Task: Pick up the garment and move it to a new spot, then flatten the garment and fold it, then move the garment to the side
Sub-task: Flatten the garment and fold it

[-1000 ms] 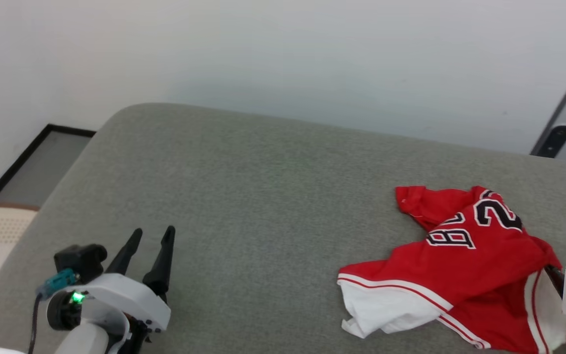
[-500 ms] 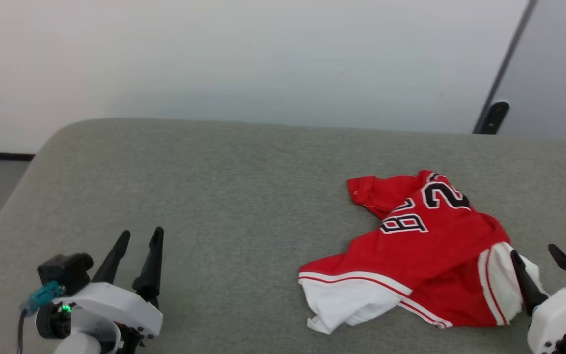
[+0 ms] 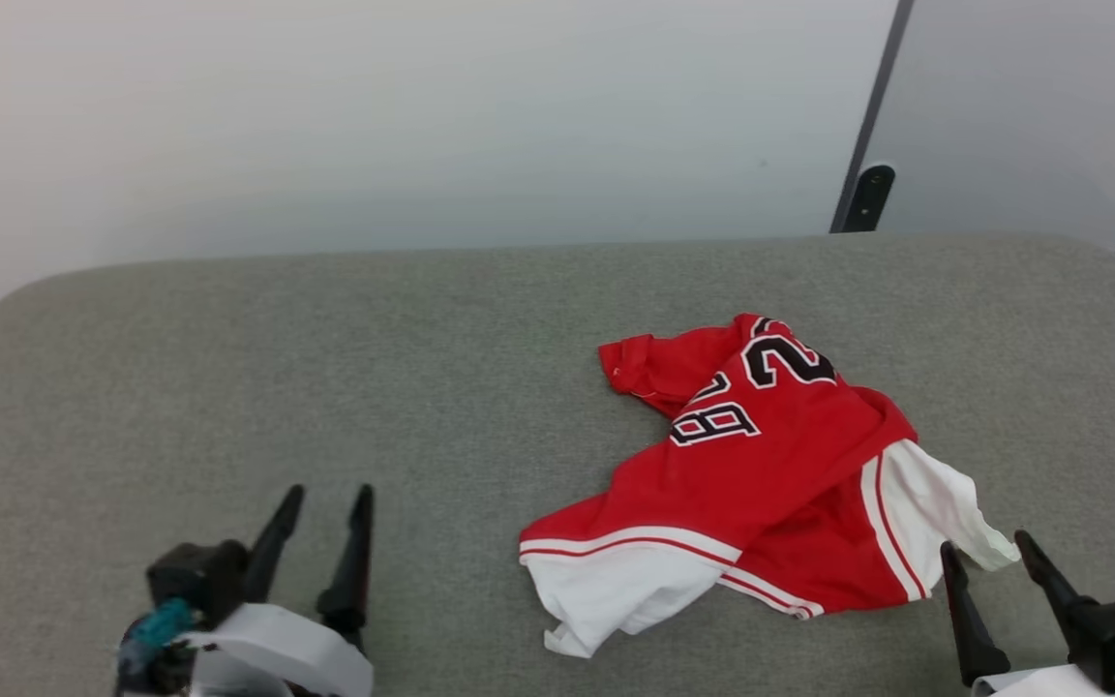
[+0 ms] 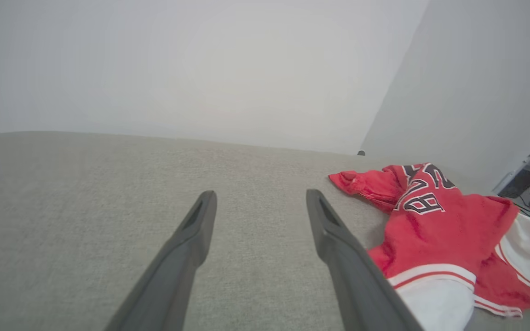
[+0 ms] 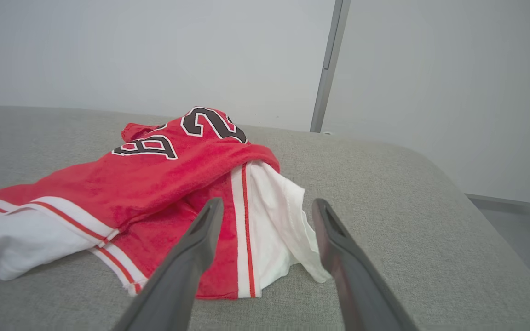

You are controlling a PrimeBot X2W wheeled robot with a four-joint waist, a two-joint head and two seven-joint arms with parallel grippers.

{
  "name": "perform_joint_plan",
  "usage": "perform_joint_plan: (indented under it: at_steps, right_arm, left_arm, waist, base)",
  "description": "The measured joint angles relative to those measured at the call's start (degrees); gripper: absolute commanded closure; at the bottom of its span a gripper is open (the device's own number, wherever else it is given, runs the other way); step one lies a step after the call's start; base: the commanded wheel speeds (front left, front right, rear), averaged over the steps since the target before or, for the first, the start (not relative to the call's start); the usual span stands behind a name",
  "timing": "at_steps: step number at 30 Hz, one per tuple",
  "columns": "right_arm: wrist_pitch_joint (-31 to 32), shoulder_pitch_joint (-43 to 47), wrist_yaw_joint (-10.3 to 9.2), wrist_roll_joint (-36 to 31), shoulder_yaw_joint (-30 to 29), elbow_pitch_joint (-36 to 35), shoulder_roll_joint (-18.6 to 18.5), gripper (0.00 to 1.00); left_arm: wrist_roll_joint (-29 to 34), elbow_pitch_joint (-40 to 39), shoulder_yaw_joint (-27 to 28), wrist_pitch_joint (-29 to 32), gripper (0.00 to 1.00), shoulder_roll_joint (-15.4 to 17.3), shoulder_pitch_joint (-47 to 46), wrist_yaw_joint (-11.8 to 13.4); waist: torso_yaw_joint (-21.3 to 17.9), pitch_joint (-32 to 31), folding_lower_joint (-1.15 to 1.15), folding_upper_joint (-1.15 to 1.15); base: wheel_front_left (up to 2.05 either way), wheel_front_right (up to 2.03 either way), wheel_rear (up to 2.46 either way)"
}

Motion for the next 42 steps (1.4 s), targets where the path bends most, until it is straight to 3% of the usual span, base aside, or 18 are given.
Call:
perform_joint_plan:
  at_steps: [8,15,18,24,29,36,42]
  right_arm:
    - [-1.5,-0.1,0.00,-2.4,-1.2,1.0,2.1,0.00]
    - [-2.1,-0.1,0.00,-2.8,-3.2,1.6,3.5,0.00]
    - [-2.1,0.0,0.00,-2.8,-3.6,1.9,3.9,0.00]
    - [-2.2,-0.1,0.00,-2.9,-3.7,2.8,4.6,0.00]
    - [-2.2,-0.6,0.00,-3.1,-3.5,3.3,5.2,0.00]
    - [-2.3,-1.7,0.00,-2.7,-3.1,3.9,5.8,0.00]
    - [-2.3,-3.0,0.00,-1.7,-2.7,4.7,6.2,0.00]
  left_arm:
    - [2.8,-2.1,-5.3,1.1,0.00,-0.1,-0.6,-2.8]
    - [3.6,-3.2,-9.4,4.9,0.00,-1.3,-1.4,-3.7]
    - [2.6,-3.9,-10.4,9.7,0.00,-1.3,-2.5,-4.2]
    - [-4.1,-5.9,-11.4,27.8,0.00,0.2,-5.9,-4.6]
    - [-9.8,-8.7,-11.1,43.6,0.00,2.2,-8.9,-1.6]
    - [-15.2,-8.7,-11.6,62.3,0.00,4.6,-12.3,5.7]
    - [-15.4,-7.3,-13.0,67.0,0.00,4.6,-15.7,6.5]
  waist:
    - [-2.6,0.7,0.00,0.00]
    - [-6.2,1.2,0.00,0.00]
    - [-7.5,1.3,0.00,0.00]
    - [-9.1,1.4,0.00,0.00]
    - [-9.3,1.3,0.00,0.00]
    - [-9.3,2.1,0.00,0.00]
    - [-9.7,3.3,0.00,0.00]
  base:
    - [0.00,0.00,0.00]
    - [0.00,0.00,0.00]
    - [0.00,0.00,0.00]
    - [0.00,0.00,0.00]
    - [0.00,0.00,0.00]
    - [0.00,0.00,0.00]
    - [0.00,0.00,0.00]
